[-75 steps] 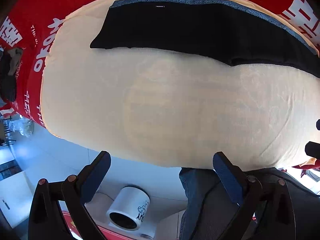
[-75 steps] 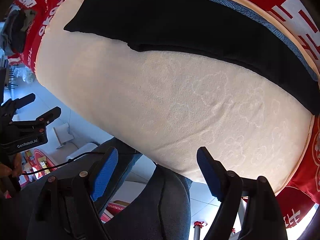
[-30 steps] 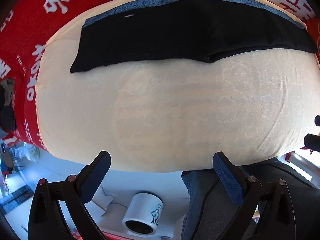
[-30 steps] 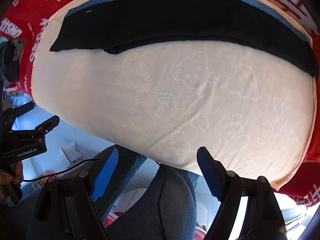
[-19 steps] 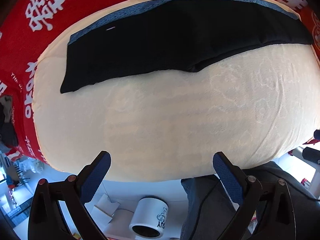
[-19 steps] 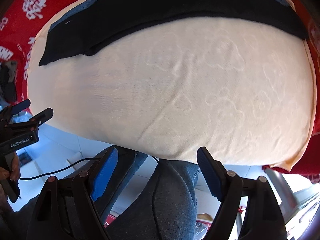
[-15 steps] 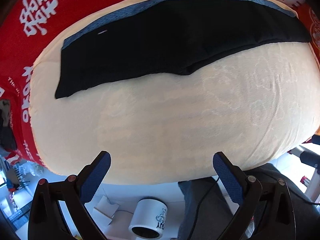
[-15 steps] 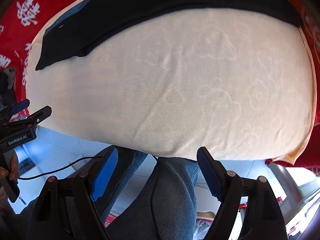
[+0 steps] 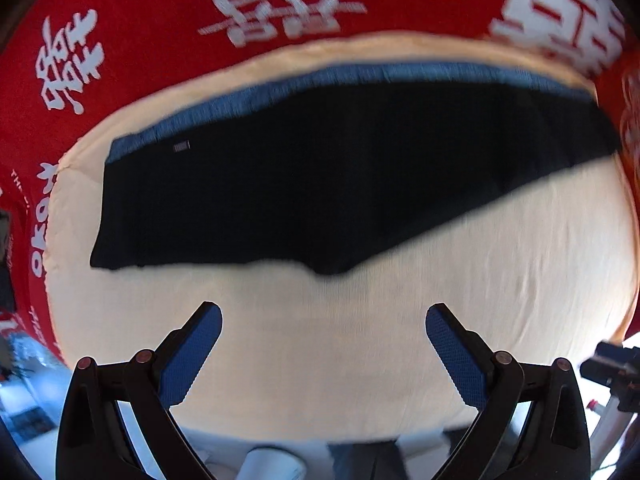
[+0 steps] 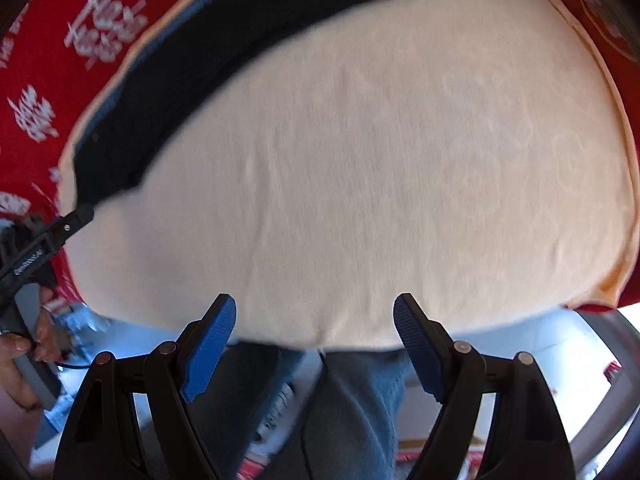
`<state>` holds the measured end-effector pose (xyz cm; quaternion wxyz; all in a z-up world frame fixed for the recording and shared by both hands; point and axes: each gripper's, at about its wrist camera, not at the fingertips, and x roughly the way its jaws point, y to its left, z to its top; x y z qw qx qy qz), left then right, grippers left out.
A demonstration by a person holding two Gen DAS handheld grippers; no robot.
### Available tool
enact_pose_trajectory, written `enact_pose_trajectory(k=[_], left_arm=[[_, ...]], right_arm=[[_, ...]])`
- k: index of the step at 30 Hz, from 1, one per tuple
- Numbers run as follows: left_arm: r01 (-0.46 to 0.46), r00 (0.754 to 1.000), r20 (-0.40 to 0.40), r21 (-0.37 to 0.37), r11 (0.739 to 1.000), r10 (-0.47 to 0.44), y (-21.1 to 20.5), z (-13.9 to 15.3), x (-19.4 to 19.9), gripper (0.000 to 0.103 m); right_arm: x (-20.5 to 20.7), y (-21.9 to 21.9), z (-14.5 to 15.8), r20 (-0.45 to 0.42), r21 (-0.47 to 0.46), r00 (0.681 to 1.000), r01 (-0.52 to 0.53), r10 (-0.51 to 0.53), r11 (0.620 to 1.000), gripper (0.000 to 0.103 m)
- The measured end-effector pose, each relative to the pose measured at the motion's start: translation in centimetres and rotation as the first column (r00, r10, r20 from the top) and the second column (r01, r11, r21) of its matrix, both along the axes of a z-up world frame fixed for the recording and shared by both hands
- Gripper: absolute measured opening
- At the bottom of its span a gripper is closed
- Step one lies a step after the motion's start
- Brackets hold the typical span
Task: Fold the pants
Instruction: 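Grasp the black pants edge with the right tool and pull to straighten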
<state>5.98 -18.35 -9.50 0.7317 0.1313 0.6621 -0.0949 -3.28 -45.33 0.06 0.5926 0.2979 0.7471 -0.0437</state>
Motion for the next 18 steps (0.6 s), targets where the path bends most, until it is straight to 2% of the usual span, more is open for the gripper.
enact_pose_trajectory(k=[6,13,14,16,18], left_arm=[[-0.121,0.991,0.044,-0.05,0.991,0.123,1.2,-0.6,4.2,0.103],[-0.203,0.976,0.07,-0.042,0.978,0.205,4.5,-3.4,6.3,0.103],[-0.214,0.974,0.07,-0.04,0.976,0.217,5.1,-3.9,6.4,0.103],[-0.235,0.97,0.063,-0.035,0.971,0.237,6.1,-4.6,6.2,0.103],[-0.246,0.968,0.045,-0.027,0.969,0.247,6.9,-5.4,6.0,0.103]], right_arm=[[5.6,-0.8,-1.1,0.155,0.138,0.983,0.073,-0.095,0.988,0.084],[11.6,4.0,-4.9,0.24,0.309,0.966,0.012,-0.09,0.951,0.083],[12.1,5.3,-5.6,0.25,0.343,0.964,-0.001,-0.09,0.939,0.081],[12.5,7.7,-6.3,0.261,0.393,0.961,-0.019,-0.092,0.919,0.069],[12.7,9.0,-6.8,0.265,0.402,0.961,-0.03,-0.085,0.915,0.06]])
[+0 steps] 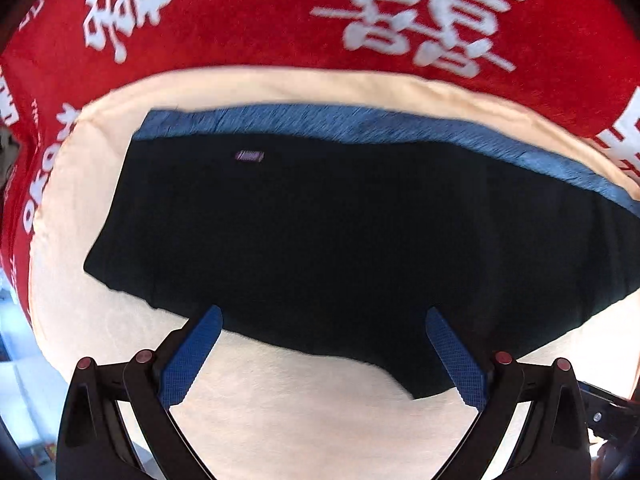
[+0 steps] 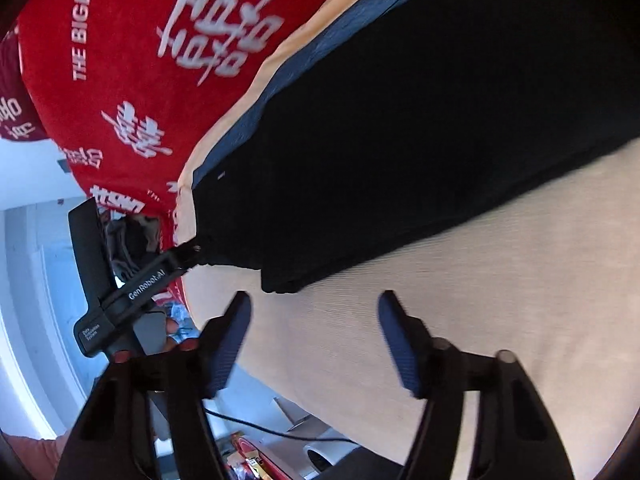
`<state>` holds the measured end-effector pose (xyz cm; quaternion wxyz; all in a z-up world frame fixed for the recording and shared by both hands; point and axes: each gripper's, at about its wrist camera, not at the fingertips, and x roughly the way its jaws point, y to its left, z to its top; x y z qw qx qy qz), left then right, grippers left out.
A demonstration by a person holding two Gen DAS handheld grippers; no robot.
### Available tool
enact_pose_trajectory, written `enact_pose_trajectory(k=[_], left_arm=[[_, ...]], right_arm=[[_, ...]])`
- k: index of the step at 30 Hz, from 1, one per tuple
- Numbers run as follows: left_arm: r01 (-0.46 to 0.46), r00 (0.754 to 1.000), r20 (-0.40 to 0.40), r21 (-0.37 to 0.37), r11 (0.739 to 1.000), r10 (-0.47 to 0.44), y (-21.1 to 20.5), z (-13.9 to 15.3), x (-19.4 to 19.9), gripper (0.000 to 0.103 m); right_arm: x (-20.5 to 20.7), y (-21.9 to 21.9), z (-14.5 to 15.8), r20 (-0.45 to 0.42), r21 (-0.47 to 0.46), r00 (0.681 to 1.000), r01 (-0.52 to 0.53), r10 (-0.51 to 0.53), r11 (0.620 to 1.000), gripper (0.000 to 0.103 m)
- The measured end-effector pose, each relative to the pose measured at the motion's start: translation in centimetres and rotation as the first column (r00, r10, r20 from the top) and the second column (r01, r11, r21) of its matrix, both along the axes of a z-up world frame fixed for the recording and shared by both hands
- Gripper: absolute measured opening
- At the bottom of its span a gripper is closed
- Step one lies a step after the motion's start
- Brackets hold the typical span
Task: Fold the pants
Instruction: 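Grasp the black pants edge with the right tool and pull to straighten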
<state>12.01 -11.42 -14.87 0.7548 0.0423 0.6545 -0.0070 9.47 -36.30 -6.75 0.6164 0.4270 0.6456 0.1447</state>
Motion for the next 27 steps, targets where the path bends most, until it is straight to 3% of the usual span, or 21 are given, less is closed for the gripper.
enact_pose_trajectory(k=[3,11,12,13,14,16,17,19,23,27], left_arm=[[0.003,1.0,-0.011,0.001,1.0,-0.003,0.5,-0.5,-0.3,0.103],[0.12,0.992,0.038,-0.014,0.993,-0.12,-2.6,-0.8,0.7,0.103],[0.139,0.99,0.041,-0.01,0.99,-0.138,-3.2,-1.1,0.6,0.103],[0.161,0.986,0.039,-0.002,0.987,-0.161,-3.9,-1.8,0.4,0.103],[0.176,0.984,0.032,0.013,0.984,-0.177,-4.5,-2.4,0.0,0.103],[0.197,0.98,0.006,0.038,0.98,-0.197,-5.1,-3.9,-1.1,0.103],[0.188,0.981,0.05,0.035,0.981,-0.19,-4.9,-3.9,-1.9,0.103],[0.186,0.981,0.047,0.03,0.982,-0.187,-4.7,-3.8,-2.3,0.103],[0.195,0.981,-0.009,0.033,0.98,-0.195,-4.8,-2.6,-1.6,0.103],[0.233,0.971,0.055,0.007,0.973,-0.233,-6.9,-0.5,0.0,0.103]], right_arm=[[0.2,1.2,-0.4,0.014,0.013,0.999,0.042,-0.042,0.999,0.051],[1.0,-0.9,-2.2,-0.036,0.059,0.982,0.187,-0.185,0.981,0.051],[1.1,-1.4,-2.4,-0.048,0.063,0.975,0.22,-0.217,0.973,0.046],[1.1,-1.8,-2.4,-0.05,0.053,0.971,0.237,-0.234,0.97,0.014],[1.2,-2.2,-2.4,-0.051,0.01,0.969,0.243,-0.243,0.97,0.005],[0.4,-2.7,-2.6,-0.065,-0.037,0.961,0.267,-0.269,0.963,0.004],[-0.2,-2.7,-2.7,-0.076,-0.055,0.96,0.267,-0.271,0.962,0.004],[-1.2,-2.5,-2.7,-0.08,-0.065,0.963,0.252,-0.257,0.966,0.004],[-2.2,-3.4,-0.6,-0.103,-0.187,0.989,0.088,-0.109,0.978,0.007],[-0.6,-7.1,3.6,0.024,-0.416,1.0,0.006,0.005,0.909,0.036]])
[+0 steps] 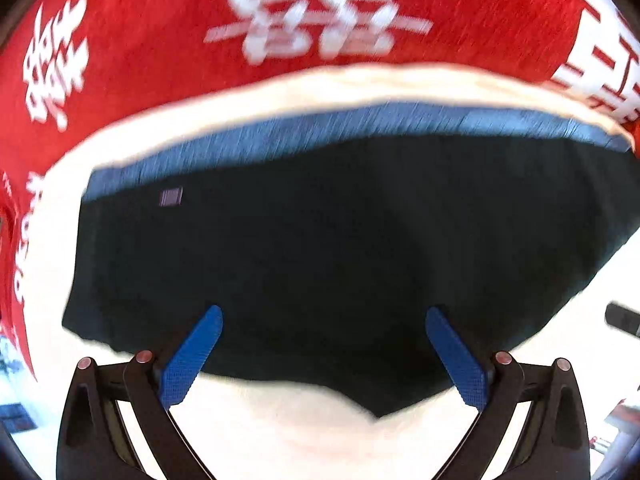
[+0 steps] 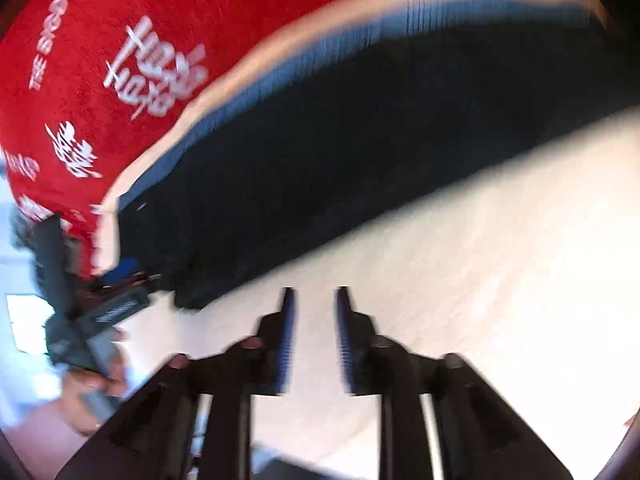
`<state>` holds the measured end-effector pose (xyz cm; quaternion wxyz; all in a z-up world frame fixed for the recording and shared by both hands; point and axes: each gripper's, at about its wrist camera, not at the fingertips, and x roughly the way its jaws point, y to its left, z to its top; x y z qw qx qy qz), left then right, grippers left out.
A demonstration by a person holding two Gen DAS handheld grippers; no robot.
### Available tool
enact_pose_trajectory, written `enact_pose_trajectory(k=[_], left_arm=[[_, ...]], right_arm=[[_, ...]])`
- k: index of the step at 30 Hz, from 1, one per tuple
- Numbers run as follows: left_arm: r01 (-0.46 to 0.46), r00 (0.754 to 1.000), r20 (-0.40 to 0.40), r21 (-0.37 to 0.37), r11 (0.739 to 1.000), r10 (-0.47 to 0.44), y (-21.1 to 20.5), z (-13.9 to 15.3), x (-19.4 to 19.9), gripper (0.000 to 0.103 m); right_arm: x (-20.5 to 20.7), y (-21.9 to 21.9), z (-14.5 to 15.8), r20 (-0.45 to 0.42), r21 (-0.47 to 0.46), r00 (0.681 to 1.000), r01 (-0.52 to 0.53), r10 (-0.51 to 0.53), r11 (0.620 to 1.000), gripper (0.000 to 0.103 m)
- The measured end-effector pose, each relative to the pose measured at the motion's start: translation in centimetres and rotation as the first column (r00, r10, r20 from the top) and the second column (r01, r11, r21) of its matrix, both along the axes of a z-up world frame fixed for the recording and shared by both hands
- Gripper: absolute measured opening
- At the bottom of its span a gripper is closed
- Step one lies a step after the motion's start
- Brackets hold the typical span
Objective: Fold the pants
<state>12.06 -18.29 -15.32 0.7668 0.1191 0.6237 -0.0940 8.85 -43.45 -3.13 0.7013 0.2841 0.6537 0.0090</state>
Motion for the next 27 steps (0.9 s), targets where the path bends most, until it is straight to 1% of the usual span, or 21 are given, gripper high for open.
enact_pose_trajectory(k=[2,3,4,5,6,7,8,9,11,12,13,14,15,16,18,20,22,24,25,26,27], left_arm=[[0.015,1.0,0.021,-0.006,1.0,-0.014,-2.2,-0.2,1.5,0.103],[0.018,0.999,0.028,0.001,1.0,-0.018,-3.2,-0.6,2.1,0.103],[0.03,0.999,0.03,0.01,0.999,-0.03,-4.1,-1.3,2.5,0.103],[0.051,0.998,0.026,0.035,0.998,-0.052,-5.0,-2.3,2.4,0.103],[0.07,0.997,0.003,0.077,0.995,-0.071,-5.7,-3.4,2.3,0.103],[0.066,0.998,0.005,0.086,0.994,-0.067,-5.9,-3.7,1.9,0.103],[0.032,0.999,0.041,0.062,0.998,-0.034,-5.5,-3.3,1.4,0.103],[0.028,1.0,0.008,0.047,0.999,-0.028,-5.3,-3.4,1.2,0.103],[0.021,1.0,-0.018,0.038,0.999,-0.02,-5.0,-3.1,1.0,0.103],[0.028,0.999,-0.035,0.048,0.998,-0.026,-5.1,-3.0,1.1,0.103],[0.04,0.998,-0.041,0.058,0.997,-0.038,-5.4,-2.8,1.2,0.103],[0.064,0.998,-0.027,0.064,0.996,-0.062,-6.1,-2.2,1.6,0.103],[0.076,0.997,-0.007,0.059,0.995,-0.076,-6.7,-1.7,2.0,0.103],[0.084,0.996,0.008,0.053,0.995,-0.085,-7.2,-0.9,3.5,0.103],[0.095,0.994,0.041,0.034,0.995,-0.096,-9.2,-0.2,5.0,0.103],[0.089,0.994,0.066,0.027,0.996,-0.091,-11.6,-0.2,6.9,0.103],[0.071,0.995,0.074,0.026,0.997,-0.073,-13.6,-0.6,8.2,0.103],[0.042,0.996,0.078,0.007,0.999,-0.043,-15.4,-1.4,9.6,0.103],[0.036,0.997,0.072,0.009,0.999,-0.037,-16.1,-2.0,10.0,0.103],[0.038,0.998,0.057,0.025,0.999,-0.04,-16.8,-2.7,10.0,0.103],[0.05,0.998,0.045,0.045,0.998,-0.052,-17.3,-3.5,9.4,0.103]], right_arm=[[2.4,-2.1,0.6,0.05,-0.082,0.999,-0.016,0.02,0.997,0.037],[3.7,-3.0,0.2,0.053,-0.122,0.998,-0.017,0.024,0.992,0.037],[4.6,-3.7,-0.5,0.052,-0.159,0.998,-0.02,0.028,0.987,0.037],[5.1,-4.1,-1.0,0.045,-0.181,0.998,-0.028,0.036,0.983,0.037],[5.3,-4.5,-2.5,-0.002,-0.214,0.998,-0.06,0.061,0.975,0.036],[4.9,-4.8,-3.4,-0.018,-0.204,0.997,-0.076,0.074,0.976,0.036],[4.2,-5.0,-3.0,0.029,-0.203,0.997,-0.066,0.074,0.977,0.036],[3.5,-4.9,-2.7,0.016,-0.205,0.996,-0.085,0.091,0.975,0.036],[2.6,-4.9,-2.1,-0.006,-0.203,0.994,-0.111,0.113,0.973,0.036],[2.1,-5.4,-2.0,-0.032,-0.172,0.995,-0.103,0.099,0.98,0.036],[1.7,-6.1,-1.7,-0.033,-0.142,0.997,-0.078,0.075,0.987,0.036],[1.4,-7.3,-1.1,-0.008,-0.132,0.999,-0.039,0.038,0.991,0.036],[1.5,-8.2,-0.6,0.013,-0.153,1.0,-0.016,0.018,0.988,0.037],[1.9,-9.9,0.1,0.043,-0.206,0.999,0.016,-0.008,0.978,0.037],[3.0,-12.8,0.4,0.059,-0.261,0.997,0.062,-0.049,0.963,0.039],[5.0,-16.5,-0.2,0.055,-0.29,0.992,0.121,-0.109,0.95,0.039],[7.0,-18.7,-0.8,0.06,-0.31,0.99,0.141,-0.129,0.94,0.039],[9.6,-19.8,-1.5,0.081,-0.319,0.992,0.12,-0.099,0.94,0.039],[10.6,-19.9,-1.9,0.087,-0.325,0.993,0.098,-0.074,0.941,0.039],[11.6,-19.7,-2.5,0.086,-0.333,0.996,0.064,-0.037,0.941,0.039],[12.5,-19.5,-3.6,0.068,-0.343,0.998,0.014,0.01,0.939,0.039]])
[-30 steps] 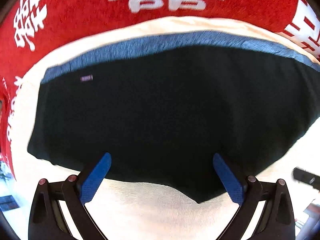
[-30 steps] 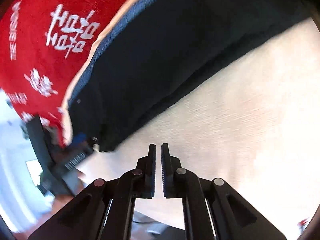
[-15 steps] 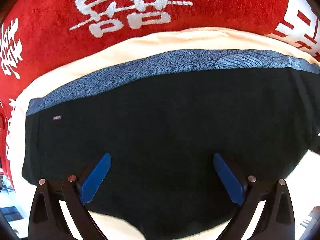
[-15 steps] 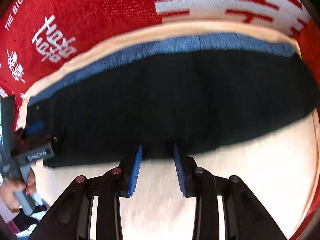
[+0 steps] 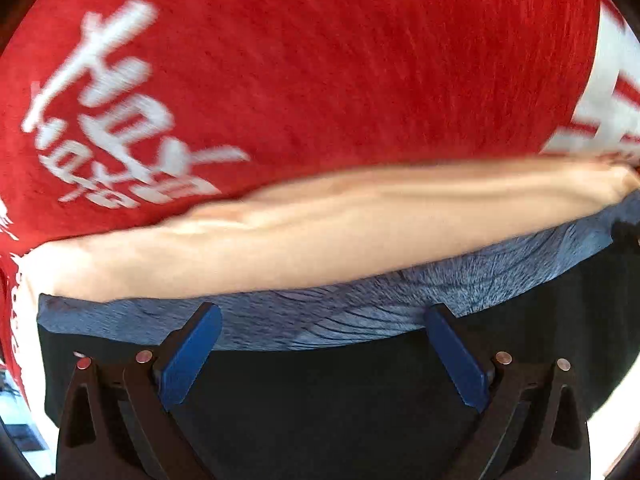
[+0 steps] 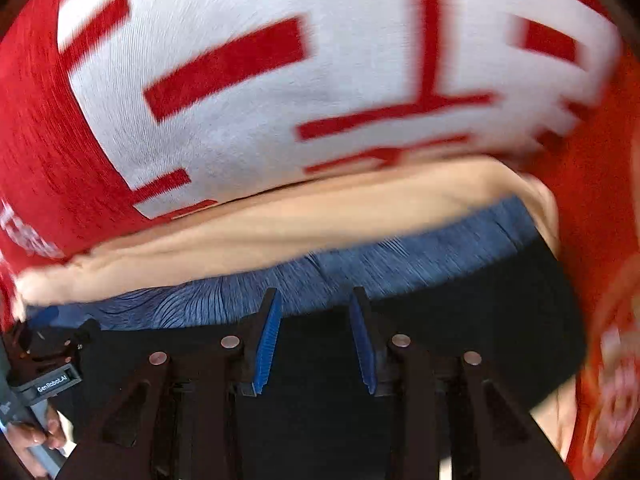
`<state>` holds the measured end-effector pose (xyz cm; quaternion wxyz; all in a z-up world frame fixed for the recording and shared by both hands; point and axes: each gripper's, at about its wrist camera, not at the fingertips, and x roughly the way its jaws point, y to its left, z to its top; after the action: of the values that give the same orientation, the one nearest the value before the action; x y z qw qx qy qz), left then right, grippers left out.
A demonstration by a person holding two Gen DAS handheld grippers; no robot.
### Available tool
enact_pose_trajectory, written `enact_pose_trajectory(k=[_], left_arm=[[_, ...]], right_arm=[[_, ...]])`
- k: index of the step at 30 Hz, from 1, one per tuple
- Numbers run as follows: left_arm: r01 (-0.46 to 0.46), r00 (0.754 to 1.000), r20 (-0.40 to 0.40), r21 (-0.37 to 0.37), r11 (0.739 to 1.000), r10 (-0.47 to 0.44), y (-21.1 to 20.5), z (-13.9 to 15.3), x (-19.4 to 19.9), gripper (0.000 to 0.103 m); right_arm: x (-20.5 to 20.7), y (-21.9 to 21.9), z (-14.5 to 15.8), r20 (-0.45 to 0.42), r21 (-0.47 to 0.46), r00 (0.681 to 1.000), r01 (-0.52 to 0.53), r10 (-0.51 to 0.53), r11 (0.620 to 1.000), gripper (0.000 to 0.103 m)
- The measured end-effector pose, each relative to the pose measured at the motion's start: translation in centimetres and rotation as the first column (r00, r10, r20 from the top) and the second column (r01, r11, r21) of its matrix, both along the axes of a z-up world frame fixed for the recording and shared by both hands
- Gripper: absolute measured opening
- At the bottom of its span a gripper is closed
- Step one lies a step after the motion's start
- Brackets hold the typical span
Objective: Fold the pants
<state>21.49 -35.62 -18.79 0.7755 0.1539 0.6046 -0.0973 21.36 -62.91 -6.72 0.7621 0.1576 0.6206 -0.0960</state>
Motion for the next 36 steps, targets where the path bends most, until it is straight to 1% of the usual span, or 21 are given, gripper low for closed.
enact_pose_trajectory(k=[2,3,5,6,8,10,12,14,15,16,17,18,19,20,21,22,24,26,28,31,36], left_arm=[[0.008,0.999,0.048,-0.015,1.0,-0.007,0.1,-0.2,-1.6,0.103],[0.011,0.999,0.032,-0.026,1.0,-0.01,0.4,-0.3,-1.9,0.103],[-0.007,1.0,-0.006,-0.054,0.999,0.007,0.9,-0.3,-2.6,0.103],[-0.014,1.0,-0.013,-0.059,0.998,0.013,1.2,-0.3,-2.9,0.103],[-0.014,1.0,-0.009,-0.056,0.998,0.013,1.2,-0.2,-3.3,0.103],[-0.009,1.0,0.003,-0.039,0.999,0.009,1.0,-0.3,-3.0,0.103],[-0.009,1.0,0.011,-0.03,1.0,0.009,1.7,0.0,-4.6,0.103],[-0.009,1.0,0.016,-0.027,1.0,0.009,1.0,0.1,-5.0,0.103],[-0.006,1.0,0.016,-0.023,1.0,0.006,0.5,0.4,-4.7,0.103],[-0.002,1.0,0.015,-0.018,1.0,0.003,-0.2,0.5,-4.8,0.103],[0.004,1.0,0.016,-0.008,1.0,-0.004,0.0,0.9,-5.2,0.103],[0.015,1.0,0.022,0.004,1.0,-0.015,0.0,1.1,-5.3,0.103],[0.026,0.999,0.032,0.014,1.0,-0.026,-0.3,0.7,-4.6,0.103],[0.034,0.999,0.04,0.02,0.999,-0.035,-0.9,0.8,-4.5,0.103],[0.038,0.998,0.046,0.021,0.999,-0.039,-1.0,0.9,-4.5,0.103],[0.039,0.998,0.047,0.02,0.999,-0.04,-1.1,1.0,-4.6,0.103],[0.03,0.999,0.031,0.01,0.999,-0.03,-1.2,1.0,-4.3,0.103],[0.014,1.0,0.001,0.002,1.0,-0.014,-1.2,0.9,-4.0,0.103],[0.014,1.0,-0.01,0.003,1.0,-0.014,-1.1,1.0,-4.0,0.103],[0.017,1.0,-0.013,0.017,1.0,-0.017,-1.3,0.8,-3.9,0.103],[-0.003,0.998,-0.057,0.012,1.0,0.003,-1.2,0.2,-2.0,0.103]], right_arm=[[-0.2,-0.1,-1.7,-0.022,-0.018,0.999,-0.049,0.049,0.999,0.039],[-0.9,-0.3,-1.4,0.021,-0.027,0.998,-0.06,0.061,0.998,0.039],[-2.1,-0.8,-0.5,-0.002,-0.04,0.999,-0.05,0.05,0.998,0.039],[-3.2,-1.5,0.5,-0.008,-0.037,1.0,-0.005,0.005,0.999,0.039],[-6.4,-3.7,2.8,0.051,0.037,0.991,0.122,-0.124,0.992,0.045],[-10.3,-6.4,4.5,0.059,0.039,0.954,0.293,-0.295,0.955,0.057],[-13.2,-8.9,4.6,0.04,0.04,0.905,0.422,-0.424,0.906,0.057],[-14.8,-11.4,3.2,0.004,0.073,0.864,0.502,-0.503,0.862,0.057],[-15.0,-12.9,2.2,-0.01,0.112,0.842,0.538,-0.54,0.836,0.048],[-15.0,-13.9,1.3,-0.023,0.161,0.824,0.562,-0.566,0.811,0.004],[-14.7,-14.4,0.9,-0.038,0.17,0.823,0.565,-0.567,0.808,0.006],[-14.3,-14.6,1.0,-0.029,0.16,0.832,0.551,-0.554,0.819,0.006],[-13.8,-14.4,1.5,0.0,0.126,0.859,0.508,-0.512,0.852,0.006],[-13.0,-14.3,1.2,-0.001,0.101,0.874,0.483,-0.485,0.87,0.006],[-13.0,-14.0,0.8,-0.017,0.08,0.883,0.468,-0.468,0.88,0.01],[-13.5,-14.4,0.1,-0.038,0.068,0.88,0.475,-0.474,0.877,0.034],[-14.7,-15.3,0.1,-0.032,0.063,0.856,0.516,-0.515,0.854,0.042],[-15.2,-15.3,0.9,-0.047,0.077,0.867,0.499,-0.497,0.863,0.044],[-16.1,-14.8,1.3,-0.06,0.182,0.874,0.485,-0.482,0.855,0.045],[-17.0,-13.3,0.7,-0.101,0.317,0.873,0.483,-0.478,0.816,0.045],[-20.2,-9.6,-1.4,-0.107,0.436,0.861,0.49,-0.497,0.755,0.045]])
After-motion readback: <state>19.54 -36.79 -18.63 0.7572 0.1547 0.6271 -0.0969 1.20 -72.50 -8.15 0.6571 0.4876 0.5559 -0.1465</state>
